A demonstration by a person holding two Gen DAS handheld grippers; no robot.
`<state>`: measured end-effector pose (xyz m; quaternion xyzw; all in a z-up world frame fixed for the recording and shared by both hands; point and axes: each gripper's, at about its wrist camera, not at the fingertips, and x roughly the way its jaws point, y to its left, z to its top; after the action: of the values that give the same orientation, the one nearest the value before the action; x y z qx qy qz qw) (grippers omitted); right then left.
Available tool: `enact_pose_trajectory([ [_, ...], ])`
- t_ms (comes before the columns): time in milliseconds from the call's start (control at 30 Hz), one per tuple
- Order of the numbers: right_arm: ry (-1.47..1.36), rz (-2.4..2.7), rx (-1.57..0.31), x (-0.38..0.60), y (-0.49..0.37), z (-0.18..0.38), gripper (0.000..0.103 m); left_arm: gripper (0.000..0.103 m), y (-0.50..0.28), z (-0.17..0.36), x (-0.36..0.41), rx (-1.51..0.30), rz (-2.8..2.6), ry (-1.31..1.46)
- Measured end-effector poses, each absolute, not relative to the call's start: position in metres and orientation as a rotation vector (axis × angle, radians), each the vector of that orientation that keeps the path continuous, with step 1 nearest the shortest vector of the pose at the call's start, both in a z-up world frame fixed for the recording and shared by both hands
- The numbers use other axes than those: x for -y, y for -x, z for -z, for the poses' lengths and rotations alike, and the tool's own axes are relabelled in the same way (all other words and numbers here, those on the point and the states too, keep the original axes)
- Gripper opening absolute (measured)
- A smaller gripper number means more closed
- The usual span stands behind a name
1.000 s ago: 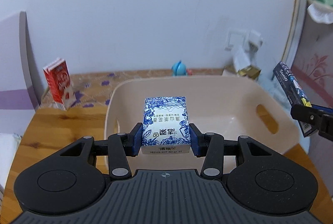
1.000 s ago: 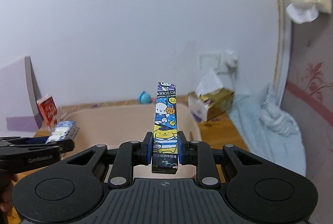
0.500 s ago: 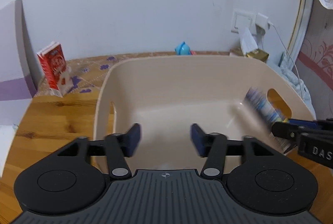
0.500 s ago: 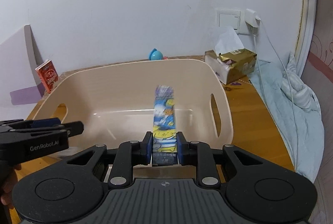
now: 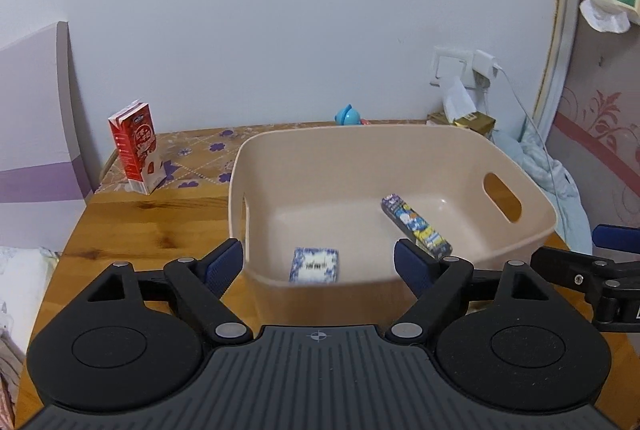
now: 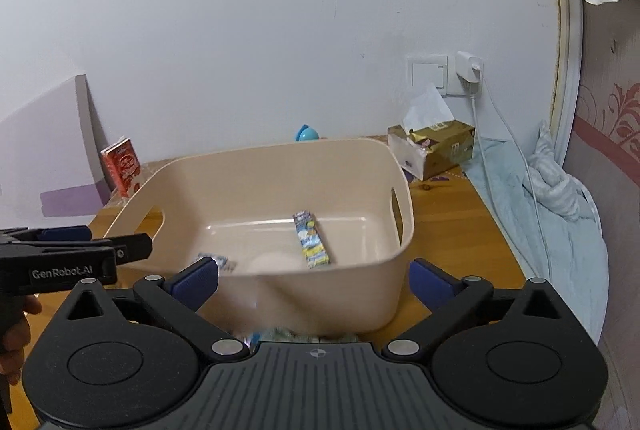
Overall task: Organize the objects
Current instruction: 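Lift both items over the basket and open both grippers to drop them, then grasp the white medicine box with left gripper while right grasps the plaid scrunchie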
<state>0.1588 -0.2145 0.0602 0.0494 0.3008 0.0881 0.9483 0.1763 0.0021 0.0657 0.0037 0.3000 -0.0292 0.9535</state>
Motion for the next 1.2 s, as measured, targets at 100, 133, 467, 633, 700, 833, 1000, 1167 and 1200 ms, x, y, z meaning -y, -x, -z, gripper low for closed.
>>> enact_pose_trajectory([
  [100,-0.085,-0.184,-0.634,0.216,-0.149,-0.052,0.103,0.084,-0.166,-0.059,-0.003,-0.621,0.060,-0.012],
  [133,-0.078,-0.190,-0.641,0.216,-0.147,-0.048,0.103,0.084,-0.164,-0.057,-0.003,-0.629,0.063,-0.011],
  [467,-0.030,-0.225,-0.716,0.216,-0.137,-0.006,0.103,0.084,-0.157,-0.015,0.001,-0.736,0.081,-0.018],
  [633,0.001,-0.228,-0.744,0.210,-0.144,0.007,0.103,0.084,-0.164,0.003,0.004,-0.792,0.095,-0.022],
  [700,0.008,-0.229,-0.755,0.206,-0.148,0.011,0.103,0.084,-0.167,0.010,0.005,-0.819,0.097,-0.021],
  [833,0.022,-0.226,-0.767,0.203,-0.155,0.018,0.103,0.084,-0.173,0.021,0.005,-0.850,0.094,-0.028],
  [1000,0.019,-0.195,-0.795,0.202,-0.168,0.029,0.103,0.084,-0.180,0.025,0.002,-0.856,0.106,-0.011],
  [1167,0.007,-0.195,-0.791,0.202,-0.174,0.033,0.086,0.071,-0.182,0.024,0.000,-0.859,0.130,0.017],
  [1200,0.002,-0.197,-0.791,0.202,-0.175,0.032,0.080,0.066,-0.182,0.024,-0.001,-0.860,0.137,0.029],
])
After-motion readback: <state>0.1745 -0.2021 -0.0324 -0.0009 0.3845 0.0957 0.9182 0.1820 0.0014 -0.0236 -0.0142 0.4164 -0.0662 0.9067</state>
